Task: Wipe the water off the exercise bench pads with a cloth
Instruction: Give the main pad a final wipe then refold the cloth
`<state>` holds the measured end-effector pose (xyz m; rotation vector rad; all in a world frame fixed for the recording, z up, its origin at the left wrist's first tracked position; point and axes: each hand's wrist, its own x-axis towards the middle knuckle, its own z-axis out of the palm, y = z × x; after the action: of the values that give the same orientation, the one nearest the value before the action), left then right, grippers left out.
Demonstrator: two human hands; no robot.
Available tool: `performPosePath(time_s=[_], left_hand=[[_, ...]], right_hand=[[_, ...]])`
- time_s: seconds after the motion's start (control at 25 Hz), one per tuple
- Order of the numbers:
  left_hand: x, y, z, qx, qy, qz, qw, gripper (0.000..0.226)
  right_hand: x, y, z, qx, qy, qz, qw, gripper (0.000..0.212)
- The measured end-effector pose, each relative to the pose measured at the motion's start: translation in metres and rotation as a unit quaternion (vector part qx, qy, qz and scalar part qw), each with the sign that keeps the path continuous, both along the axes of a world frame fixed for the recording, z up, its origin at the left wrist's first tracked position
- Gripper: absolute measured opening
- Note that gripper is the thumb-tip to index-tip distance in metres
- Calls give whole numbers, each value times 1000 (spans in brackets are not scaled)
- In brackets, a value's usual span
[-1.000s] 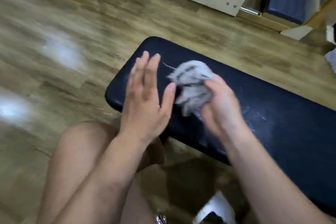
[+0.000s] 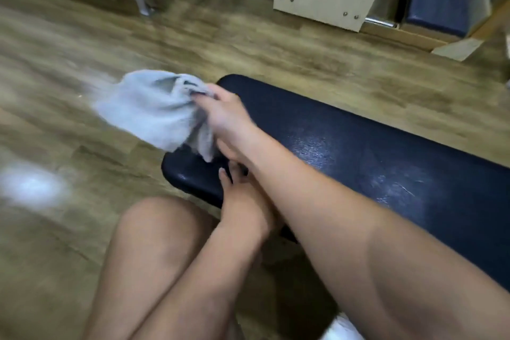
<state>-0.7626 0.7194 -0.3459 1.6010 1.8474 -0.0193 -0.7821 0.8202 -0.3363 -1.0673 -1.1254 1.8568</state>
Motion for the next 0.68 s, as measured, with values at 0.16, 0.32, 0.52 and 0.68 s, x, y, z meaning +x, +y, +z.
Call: performPosePath(time_s=[0.16, 0.32, 0.52, 0.68], left_hand=[[32, -9, 17, 143, 41, -1, 989, 33], [64, -31, 29, 254, -80, 40, 963, 16], [126, -69, 60, 182, -311, -129, 924, 47], [150, -92, 57, 114, -389, -108, 908, 16]], right_hand=[[152, -46, 38, 43, 17, -145, 988, 22], [267, -120, 56, 85, -142, -180, 970, 13], [330, -198, 67, 55, -164, -83, 981, 16], [372, -241, 82, -33, -54, -71, 995, 28]])
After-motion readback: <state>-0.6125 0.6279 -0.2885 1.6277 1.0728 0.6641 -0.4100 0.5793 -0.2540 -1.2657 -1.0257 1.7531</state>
